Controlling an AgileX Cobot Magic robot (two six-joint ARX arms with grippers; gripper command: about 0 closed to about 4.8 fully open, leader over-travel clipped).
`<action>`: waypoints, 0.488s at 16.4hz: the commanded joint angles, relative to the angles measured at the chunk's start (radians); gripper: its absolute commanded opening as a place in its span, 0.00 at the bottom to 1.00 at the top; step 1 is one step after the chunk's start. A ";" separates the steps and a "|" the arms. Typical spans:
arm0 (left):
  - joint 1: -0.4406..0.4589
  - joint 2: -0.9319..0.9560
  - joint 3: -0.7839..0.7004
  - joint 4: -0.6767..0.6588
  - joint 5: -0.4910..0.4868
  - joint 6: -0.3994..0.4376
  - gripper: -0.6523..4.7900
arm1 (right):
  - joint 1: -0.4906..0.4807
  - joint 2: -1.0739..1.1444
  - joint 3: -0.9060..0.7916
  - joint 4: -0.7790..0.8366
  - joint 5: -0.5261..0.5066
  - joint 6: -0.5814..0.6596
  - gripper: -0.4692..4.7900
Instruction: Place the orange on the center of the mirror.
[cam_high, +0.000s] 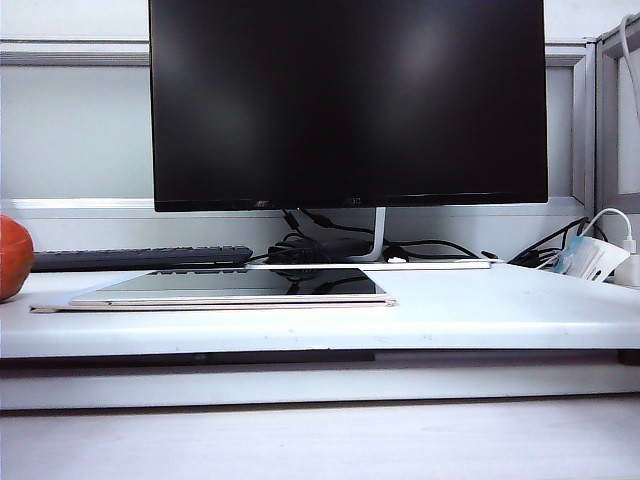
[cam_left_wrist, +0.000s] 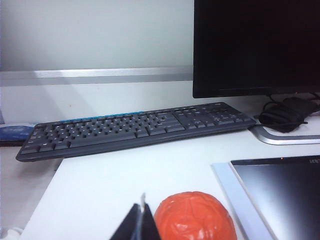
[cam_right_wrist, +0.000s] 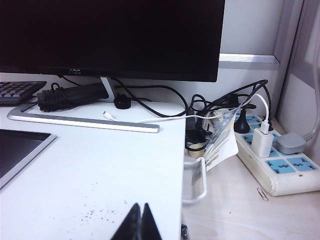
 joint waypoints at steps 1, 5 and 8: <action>0.000 0.000 0.002 0.006 0.004 -0.007 0.11 | 0.001 0.000 -0.007 0.017 0.000 0.002 0.09; 0.000 0.000 0.002 0.006 0.005 -0.007 0.11 | 0.001 0.000 -0.007 0.017 0.000 0.002 0.09; 0.000 0.000 0.002 0.010 0.026 -0.020 0.11 | 0.002 0.000 -0.007 0.016 -0.059 0.101 0.09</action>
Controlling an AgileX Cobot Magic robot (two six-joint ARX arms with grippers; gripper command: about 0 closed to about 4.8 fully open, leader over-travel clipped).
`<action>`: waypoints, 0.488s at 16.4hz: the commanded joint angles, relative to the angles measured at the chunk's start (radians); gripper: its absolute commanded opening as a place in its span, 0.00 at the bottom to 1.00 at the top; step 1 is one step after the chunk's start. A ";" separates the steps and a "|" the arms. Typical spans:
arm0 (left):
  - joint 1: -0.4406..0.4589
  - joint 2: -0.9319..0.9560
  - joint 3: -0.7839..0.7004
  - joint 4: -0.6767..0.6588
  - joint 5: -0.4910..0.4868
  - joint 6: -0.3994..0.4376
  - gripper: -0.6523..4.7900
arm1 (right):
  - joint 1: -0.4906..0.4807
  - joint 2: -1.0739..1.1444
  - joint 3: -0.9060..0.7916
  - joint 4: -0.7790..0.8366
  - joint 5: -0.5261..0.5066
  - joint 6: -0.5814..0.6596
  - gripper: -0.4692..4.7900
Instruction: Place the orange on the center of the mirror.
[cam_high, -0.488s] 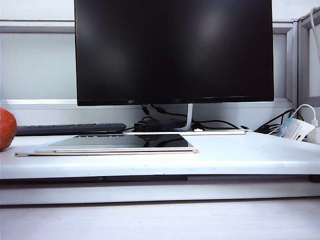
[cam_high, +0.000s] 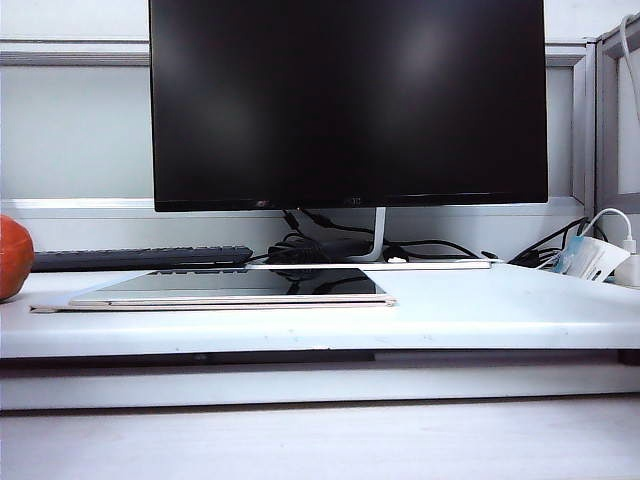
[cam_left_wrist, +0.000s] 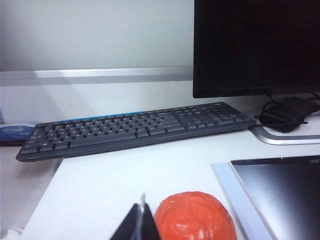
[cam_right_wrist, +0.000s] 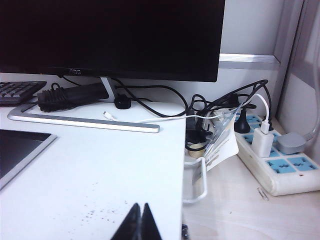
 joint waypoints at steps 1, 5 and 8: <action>0.000 0.000 0.002 0.023 0.053 -0.050 0.11 | 0.002 0.000 -0.007 0.016 -0.119 0.167 0.09; 0.000 0.000 0.002 0.087 0.135 -0.195 0.11 | 0.002 0.000 -0.007 0.002 -0.521 0.241 0.09; 0.000 0.000 0.002 0.121 0.143 -0.352 0.11 | 0.002 0.000 -0.007 -0.046 -0.654 0.241 0.09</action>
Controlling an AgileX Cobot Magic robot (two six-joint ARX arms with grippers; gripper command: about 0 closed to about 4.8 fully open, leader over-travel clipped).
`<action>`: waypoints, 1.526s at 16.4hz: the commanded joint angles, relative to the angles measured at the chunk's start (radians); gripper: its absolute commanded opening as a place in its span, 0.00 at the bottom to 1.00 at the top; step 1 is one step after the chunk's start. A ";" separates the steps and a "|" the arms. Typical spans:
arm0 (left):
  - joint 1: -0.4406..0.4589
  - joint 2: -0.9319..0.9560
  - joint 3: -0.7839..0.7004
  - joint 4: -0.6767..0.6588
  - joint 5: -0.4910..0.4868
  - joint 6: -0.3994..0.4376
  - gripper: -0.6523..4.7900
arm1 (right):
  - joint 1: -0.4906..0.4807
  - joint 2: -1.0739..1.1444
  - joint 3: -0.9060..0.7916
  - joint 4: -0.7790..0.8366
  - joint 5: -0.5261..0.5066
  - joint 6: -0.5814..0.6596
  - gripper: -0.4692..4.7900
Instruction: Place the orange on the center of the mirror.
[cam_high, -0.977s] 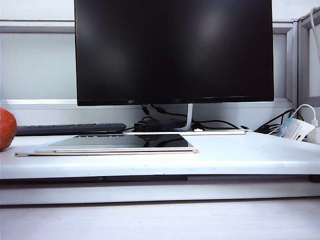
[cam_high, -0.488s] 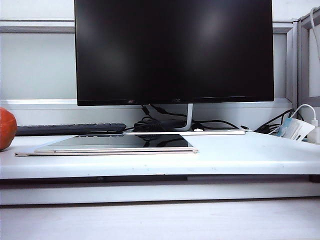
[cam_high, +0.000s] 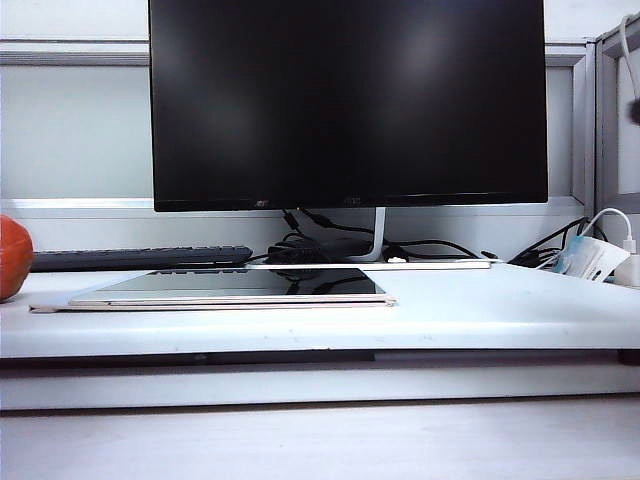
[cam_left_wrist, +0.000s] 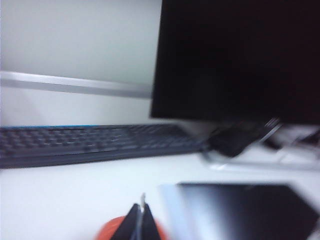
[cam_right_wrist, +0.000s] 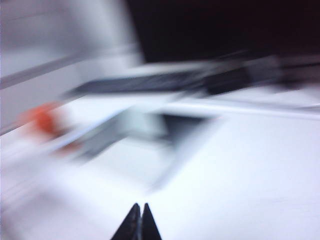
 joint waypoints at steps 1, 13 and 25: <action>0.000 0.000 0.007 0.045 0.016 -0.146 0.11 | 0.000 0.000 -0.007 -0.040 -0.062 0.005 0.09; -0.012 0.768 0.568 -0.124 0.103 0.172 1.00 | -0.002 0.000 -0.007 -0.040 -0.021 0.002 0.09; -0.015 1.165 0.602 -0.370 0.098 0.238 1.00 | -0.002 0.000 -0.007 -0.015 0.057 0.002 0.09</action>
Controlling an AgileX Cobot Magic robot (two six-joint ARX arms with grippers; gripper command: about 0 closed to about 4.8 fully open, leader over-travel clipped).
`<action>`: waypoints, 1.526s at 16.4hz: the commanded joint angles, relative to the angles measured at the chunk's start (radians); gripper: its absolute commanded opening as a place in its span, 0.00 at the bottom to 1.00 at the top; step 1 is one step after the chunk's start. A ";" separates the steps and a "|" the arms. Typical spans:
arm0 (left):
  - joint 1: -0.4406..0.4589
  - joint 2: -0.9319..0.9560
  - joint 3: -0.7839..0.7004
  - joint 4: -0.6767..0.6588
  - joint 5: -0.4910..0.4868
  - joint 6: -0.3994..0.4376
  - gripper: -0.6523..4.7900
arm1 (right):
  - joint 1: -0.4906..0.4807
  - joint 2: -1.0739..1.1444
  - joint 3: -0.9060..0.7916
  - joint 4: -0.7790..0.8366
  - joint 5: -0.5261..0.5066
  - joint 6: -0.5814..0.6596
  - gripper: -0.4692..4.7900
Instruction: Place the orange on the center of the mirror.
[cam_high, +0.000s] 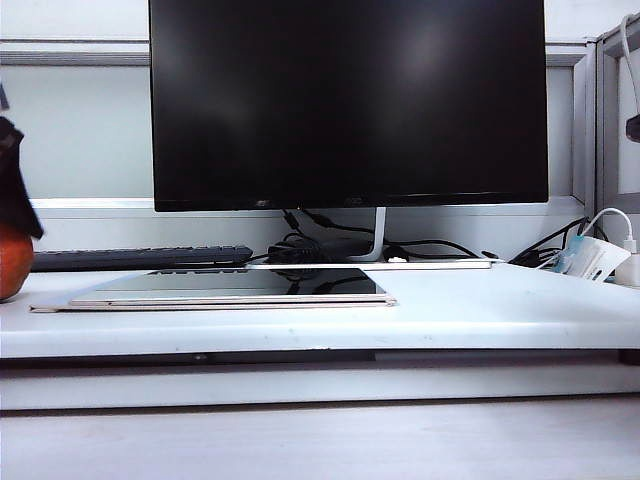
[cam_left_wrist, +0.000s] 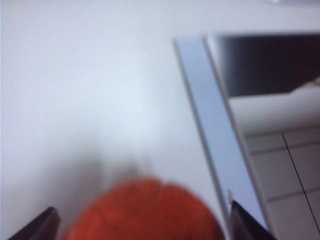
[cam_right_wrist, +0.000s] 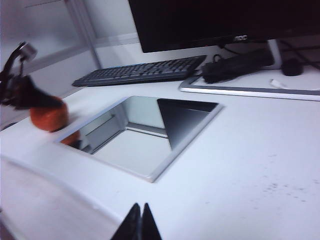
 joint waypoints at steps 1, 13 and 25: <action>0.000 -0.003 0.000 -0.061 -0.001 0.031 1.00 | 0.000 0.000 -0.007 0.020 0.035 0.000 0.09; -0.238 0.066 0.051 0.581 0.321 -0.165 0.11 | 0.000 0.000 -0.007 0.022 0.053 0.000 0.09; -0.483 0.433 0.111 0.595 0.009 -0.119 0.11 | 0.000 0.000 -0.007 0.024 0.053 0.000 0.09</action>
